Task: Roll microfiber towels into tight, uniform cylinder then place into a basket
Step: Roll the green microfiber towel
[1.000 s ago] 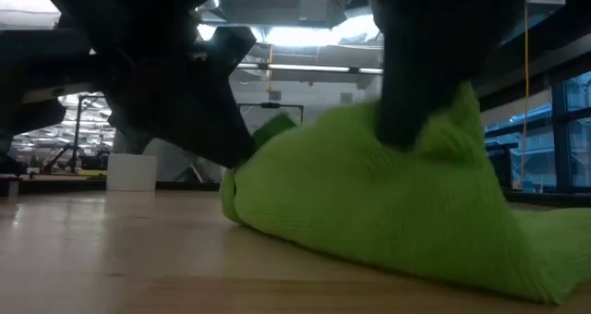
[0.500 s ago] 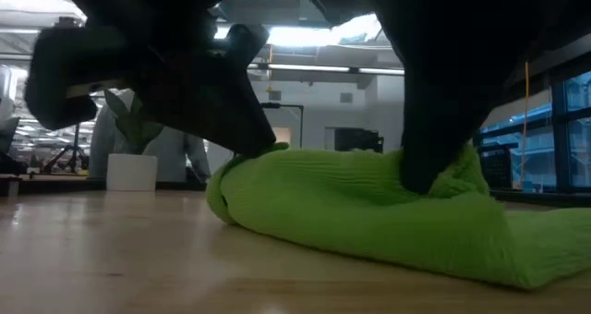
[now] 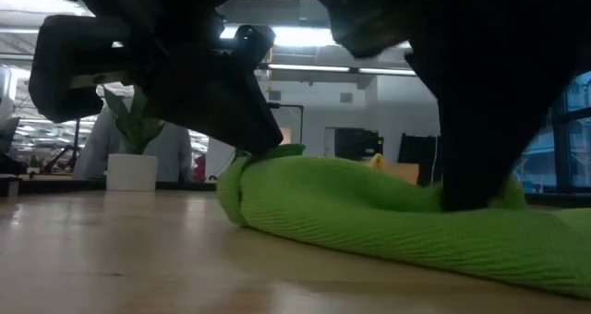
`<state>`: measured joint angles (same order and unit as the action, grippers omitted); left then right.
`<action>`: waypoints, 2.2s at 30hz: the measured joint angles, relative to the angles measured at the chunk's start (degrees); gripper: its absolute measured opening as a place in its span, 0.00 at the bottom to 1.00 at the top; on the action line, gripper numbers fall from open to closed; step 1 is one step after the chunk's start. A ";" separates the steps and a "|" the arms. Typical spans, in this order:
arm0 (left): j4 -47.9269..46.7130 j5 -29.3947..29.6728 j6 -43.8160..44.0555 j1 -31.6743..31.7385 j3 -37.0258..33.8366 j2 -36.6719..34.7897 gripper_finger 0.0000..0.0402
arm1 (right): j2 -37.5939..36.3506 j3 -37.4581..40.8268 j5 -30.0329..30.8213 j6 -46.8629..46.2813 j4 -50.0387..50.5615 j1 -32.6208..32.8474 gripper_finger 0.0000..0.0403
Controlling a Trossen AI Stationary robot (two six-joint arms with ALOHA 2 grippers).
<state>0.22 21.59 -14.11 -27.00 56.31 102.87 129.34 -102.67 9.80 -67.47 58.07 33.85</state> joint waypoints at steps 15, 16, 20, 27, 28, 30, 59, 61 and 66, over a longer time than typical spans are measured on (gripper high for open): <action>4.61 -5.17 -3.09 0.94 0.07 5.36 0.19 | -0.13 2.91 1.14 0.30 -3.75 0.36 0.04; 5.83 -4.36 -3.20 1.25 0.07 6.05 0.19 | -0.13 2.92 1.30 0.30 -3.80 0.49 0.04; 8.12 -1.83 -5.41 2.14 0.04 6.67 0.19 | -0.09 2.97 2.19 0.32 -3.90 0.98 0.04; 8.08 -4.94 -5.50 4.25 0.04 6.67 0.19 | -0.02 2.97 2.48 0.46 -3.98 1.46 0.04; 8.09 -6.05 -5.08 4.60 0.04 6.67 0.19 | -0.02 2.97 2.43 0.61 -4.06 1.46 0.04; 8.05 -6.57 -4.46 5.11 0.04 6.67 0.19 | -0.02 2.97 2.41 0.60 -4.33 1.46 0.04; 0.81 -10.57 1.24 6.83 0.18 6.45 0.19 | 0.11 -11.44 14.03 6.35 5.46 5.37 0.30; -0.44 -10.33 3.11 6.58 0.24 6.32 0.19 | 0.11 -11.28 15.20 9.94 4.89 6.65 0.30; -1.86 -9.66 7.34 5.32 0.23 6.13 0.19 | 0.09 -6.50 18.63 23.79 -2.52 8.79 0.30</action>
<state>-1.64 11.93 -6.77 -21.68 56.54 109.00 129.43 -109.16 28.43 -43.69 55.54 42.64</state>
